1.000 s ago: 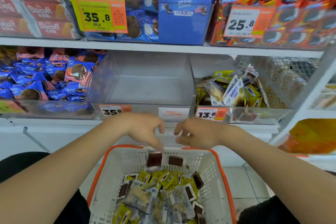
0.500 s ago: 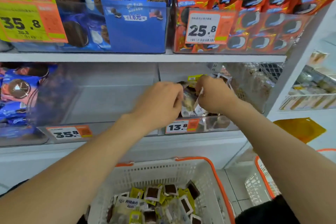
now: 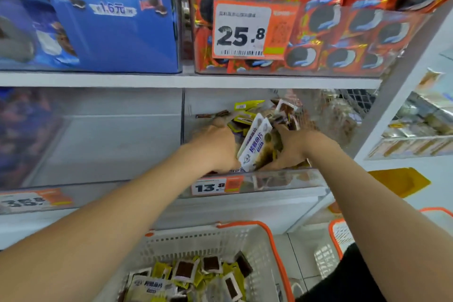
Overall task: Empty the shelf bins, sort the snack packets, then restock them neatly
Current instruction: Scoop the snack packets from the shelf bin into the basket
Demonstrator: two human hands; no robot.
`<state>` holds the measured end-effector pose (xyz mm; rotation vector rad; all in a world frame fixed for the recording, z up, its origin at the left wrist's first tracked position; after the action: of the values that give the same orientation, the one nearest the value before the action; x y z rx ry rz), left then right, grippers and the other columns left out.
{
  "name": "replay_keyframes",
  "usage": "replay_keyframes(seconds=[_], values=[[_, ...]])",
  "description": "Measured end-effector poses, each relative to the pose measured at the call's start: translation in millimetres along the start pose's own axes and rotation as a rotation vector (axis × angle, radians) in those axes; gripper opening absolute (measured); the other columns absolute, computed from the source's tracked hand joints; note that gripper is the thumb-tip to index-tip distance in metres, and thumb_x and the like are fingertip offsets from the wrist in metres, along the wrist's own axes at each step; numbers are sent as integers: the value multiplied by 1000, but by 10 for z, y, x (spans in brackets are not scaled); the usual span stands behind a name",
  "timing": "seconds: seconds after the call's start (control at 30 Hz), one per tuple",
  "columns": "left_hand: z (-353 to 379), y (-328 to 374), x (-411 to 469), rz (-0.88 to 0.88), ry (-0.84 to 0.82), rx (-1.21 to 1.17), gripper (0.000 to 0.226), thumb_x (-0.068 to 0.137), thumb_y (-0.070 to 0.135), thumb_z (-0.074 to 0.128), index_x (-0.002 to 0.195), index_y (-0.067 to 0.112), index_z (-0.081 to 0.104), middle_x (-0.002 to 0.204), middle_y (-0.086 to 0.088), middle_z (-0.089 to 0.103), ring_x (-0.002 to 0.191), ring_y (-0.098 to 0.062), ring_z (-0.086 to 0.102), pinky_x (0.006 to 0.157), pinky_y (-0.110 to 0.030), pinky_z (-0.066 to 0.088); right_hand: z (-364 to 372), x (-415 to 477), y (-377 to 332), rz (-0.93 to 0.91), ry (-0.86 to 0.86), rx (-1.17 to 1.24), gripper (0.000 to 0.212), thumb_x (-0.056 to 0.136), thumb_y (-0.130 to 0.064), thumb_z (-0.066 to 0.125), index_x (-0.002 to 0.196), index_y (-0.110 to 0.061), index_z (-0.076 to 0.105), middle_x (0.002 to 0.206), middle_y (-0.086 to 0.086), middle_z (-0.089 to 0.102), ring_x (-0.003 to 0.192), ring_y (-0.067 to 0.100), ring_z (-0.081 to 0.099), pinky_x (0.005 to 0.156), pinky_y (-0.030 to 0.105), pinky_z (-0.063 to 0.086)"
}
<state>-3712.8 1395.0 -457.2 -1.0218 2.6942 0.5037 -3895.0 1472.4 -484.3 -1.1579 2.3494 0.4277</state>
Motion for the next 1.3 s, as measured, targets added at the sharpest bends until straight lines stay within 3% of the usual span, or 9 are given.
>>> replay_keyframes(seconds=[0.1, 0.23, 0.43, 0.57, 0.67, 0.73, 0.9, 1.13, 1.3], values=[[40, -41, 51, -60, 6, -66, 104, 85, 52, 81, 153, -1, 22, 139, -16, 51, 110, -29, 56, 79, -34, 45, 54, 87, -8, -6, 42, 19, 158, 43, -90, 80, 165, -30, -2, 163, 2, 39, 142, 38, 45, 115, 48, 43], [115, -44, 93, -79, 31, -30, 115, 78, 65, 82, 152, 1, 20, 142, -15, 54, 124, -32, 56, 84, -35, 43, 39, 22, 101, 20, 154, 67, 124, 54, -68, 82, 157, -24, 28, 147, 8, 51, 134, 37, 48, 106, 48, 50], [166, -53, 184, -60, -7, -147, 116, 75, 58, 86, 153, 12, 13, 132, -10, 61, 106, -27, 63, 79, -37, 52, 142, 111, 151, 70, 127, 100, 131, 62, -57, 81, 163, -37, -1, 148, 19, 44, 128, 45, 48, 101, 53, 53], [214, -87, 258, -95, -32, -237, 140, 65, 55, 93, 160, 13, -1, 139, -15, 54, 115, -31, 61, 98, -46, 56, 153, 78, 193, 58, 318, 152, 79, 83, -25, 71, 153, -28, 35, 106, 15, 51, 95, 38, 54, 76, 41, 53], [193, -80, 234, -77, 42, -198, 76, 69, 54, 92, 124, 11, 62, 126, -11, 58, 102, -22, 61, 86, -34, 56, 91, 46, 263, 4, 500, 219, 45, 78, -15, 70, 121, -19, 58, 89, 10, 58, 74, 30, 57, 67, 39, 55], [234, -71, 233, -14, 55, -214, 42, 78, 53, 87, 98, 21, 68, 104, -2, 68, 85, -15, 61, 72, -27, 51, 39, 2, 303, -36, 566, 263, 31, 76, -8, 70, 104, -16, 58, 78, 10, 59, 65, 27, 57, 59, 37, 54], [285, -104, 212, 27, 140, -274, 55, 78, 48, 88, 123, 27, 64, 116, 6, 68, 104, -20, 65, 91, -39, 58, -108, -195, 378, -131, 741, 443, 27, 75, -6, 75, 96, -23, 70, 74, 4, 66, 60, 23, 61, 54, 32, 51], [140, -113, -131, 4, 403, -402, 19, 93, 9, 67, 110, 18, 64, 115, -6, 71, 92, -27, 65, 64, -30, 52, -100, -563, 291, -205, 766, 610, 31, 71, -26, 88, 85, -30, 60, 76, -1, 69, 67, 17, 66, 60, 34, 56], [151, 98, -495, 237, 437, -612, 76, 103, 6, 56, 160, 39, 18, 132, 9, 56, 99, -20, 66, 68, -26, 53, -58, -912, 73, -310, 836, 845, 33, 72, -20, 88, 90, -25, 61, 72, -8, 68, 61, 4, 64, 49, 12, 43]])
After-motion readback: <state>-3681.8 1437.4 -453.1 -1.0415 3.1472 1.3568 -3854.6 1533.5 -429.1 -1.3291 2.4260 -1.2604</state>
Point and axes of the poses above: each hand's wrist, its own x-axis towards the middle knuckle, its own z-axis out of the palm, y = z × x, the point moved 5 cm from there along x, towards the middle knuckle
